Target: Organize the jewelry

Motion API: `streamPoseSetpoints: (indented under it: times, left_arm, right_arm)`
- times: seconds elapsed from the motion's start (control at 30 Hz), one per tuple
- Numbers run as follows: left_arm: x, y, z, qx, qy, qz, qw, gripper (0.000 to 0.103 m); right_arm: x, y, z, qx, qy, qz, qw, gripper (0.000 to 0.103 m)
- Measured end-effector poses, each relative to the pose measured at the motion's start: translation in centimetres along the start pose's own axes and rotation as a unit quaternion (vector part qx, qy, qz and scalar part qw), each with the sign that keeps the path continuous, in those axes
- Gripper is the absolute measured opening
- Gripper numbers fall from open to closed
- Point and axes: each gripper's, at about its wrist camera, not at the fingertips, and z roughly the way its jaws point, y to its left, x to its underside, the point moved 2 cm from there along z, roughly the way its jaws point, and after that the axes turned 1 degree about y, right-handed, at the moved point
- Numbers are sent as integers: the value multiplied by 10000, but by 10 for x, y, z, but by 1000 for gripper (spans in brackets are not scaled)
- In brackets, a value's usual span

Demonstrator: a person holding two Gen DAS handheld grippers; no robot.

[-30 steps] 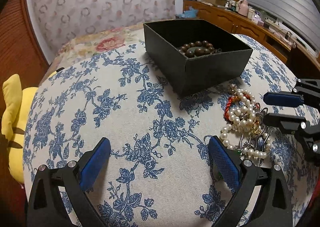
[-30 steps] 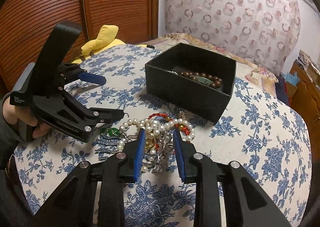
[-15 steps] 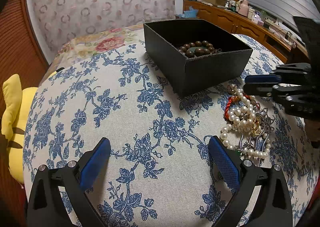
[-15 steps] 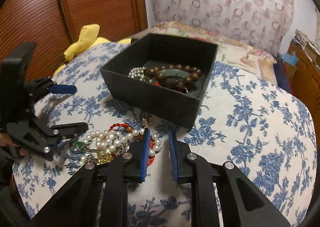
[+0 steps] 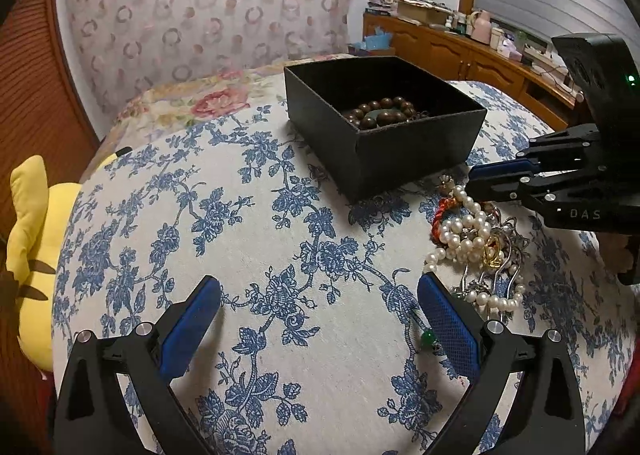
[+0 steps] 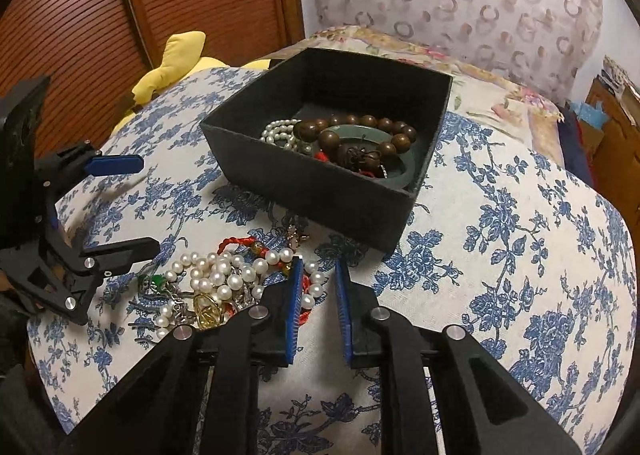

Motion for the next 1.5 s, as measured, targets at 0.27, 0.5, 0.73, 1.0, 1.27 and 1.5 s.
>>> streamPoseSetpoints:
  times: [0.27,0.5,0.73,1.0,1.27,1.5]
  left_arm:
    - [1,0,-10,82,-107,-88,9999,95]
    - [1,-4,-19,153,-207,-100,9996,95]
    - [1,-7,-22,152,-223,-63,9996,95]
    - [2,-14,-31,249,-326,-105,9991,95]
    - [7,-12,-33,283,-311,-179,9990,95]
    - [11,-6,-34,297,-285,-254,9988,95]
  right_arm:
    - [-9,0,7,130,120,38,9998,29]
    - [-12,-10,8,254,53,234,9994,18]
    - [-12,-2,10,487,171,-65,9986,21]
    - [-10,-1,9,378,128,-145,9991,9]
    - [-13,17,-44,308,-668,-270,9969,8]
    - [-24,33,-104,412,-1292,-498,9895,8]
